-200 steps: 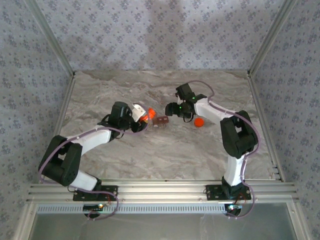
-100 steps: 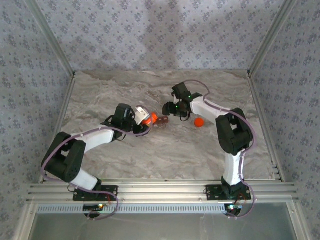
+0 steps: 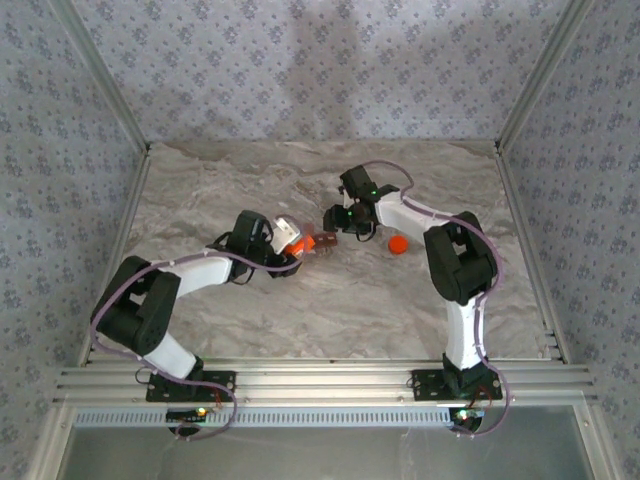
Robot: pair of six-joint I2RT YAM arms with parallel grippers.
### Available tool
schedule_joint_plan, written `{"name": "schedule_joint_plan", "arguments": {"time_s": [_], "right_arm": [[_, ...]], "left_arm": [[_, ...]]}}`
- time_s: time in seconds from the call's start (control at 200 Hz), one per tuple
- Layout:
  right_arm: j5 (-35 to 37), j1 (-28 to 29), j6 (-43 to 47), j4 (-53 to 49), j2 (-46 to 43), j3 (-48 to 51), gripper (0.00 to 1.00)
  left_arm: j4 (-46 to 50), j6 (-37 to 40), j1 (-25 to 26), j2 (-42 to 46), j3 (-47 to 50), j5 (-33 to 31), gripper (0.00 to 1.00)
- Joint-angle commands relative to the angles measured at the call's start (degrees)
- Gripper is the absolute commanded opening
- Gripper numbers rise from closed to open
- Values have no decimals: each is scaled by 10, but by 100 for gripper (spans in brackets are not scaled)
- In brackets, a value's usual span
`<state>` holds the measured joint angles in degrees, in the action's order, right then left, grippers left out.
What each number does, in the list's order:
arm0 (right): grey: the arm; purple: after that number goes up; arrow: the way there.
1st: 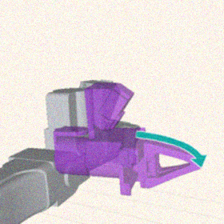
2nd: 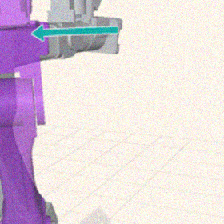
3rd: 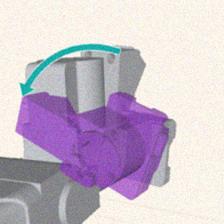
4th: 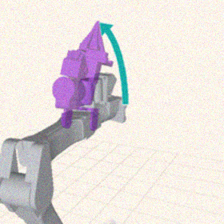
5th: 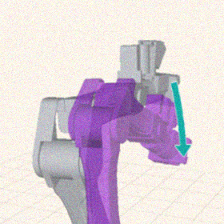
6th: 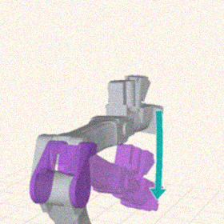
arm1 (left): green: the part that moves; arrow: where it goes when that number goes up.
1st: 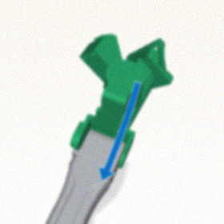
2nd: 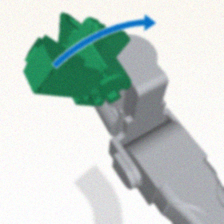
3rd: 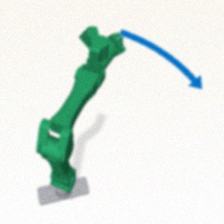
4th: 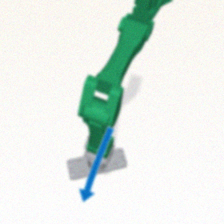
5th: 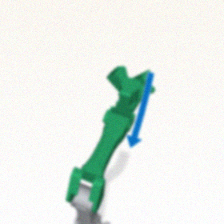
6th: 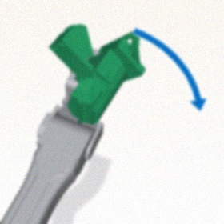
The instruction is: Sort the pills into containers
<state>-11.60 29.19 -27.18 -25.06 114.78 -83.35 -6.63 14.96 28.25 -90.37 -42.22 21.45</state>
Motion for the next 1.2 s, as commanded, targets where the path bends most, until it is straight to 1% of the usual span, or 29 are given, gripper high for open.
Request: {"name": "schedule_joint_plan", "arguments": {"time_s": [0.0,0.285,0.719,1.044,1.194], "right_arm": [[-12,4,9,-9,7,-7,58],[-27,6,8,2,15,-3,53],[-29,8,7,4,23,1,52],[-31,7,7,4,25,2,52],[-32,6,6,8,27,1,52]], "left_arm": [[17,-3,2,-9,-28,16,0],[36,-10,-1,-31,-49,18,0],[85,-25,-9,-46,-87,25,0],[147,-37,-11,-68,-129,34,0],[147,-37,-11,-64,-126,36,0]]}}
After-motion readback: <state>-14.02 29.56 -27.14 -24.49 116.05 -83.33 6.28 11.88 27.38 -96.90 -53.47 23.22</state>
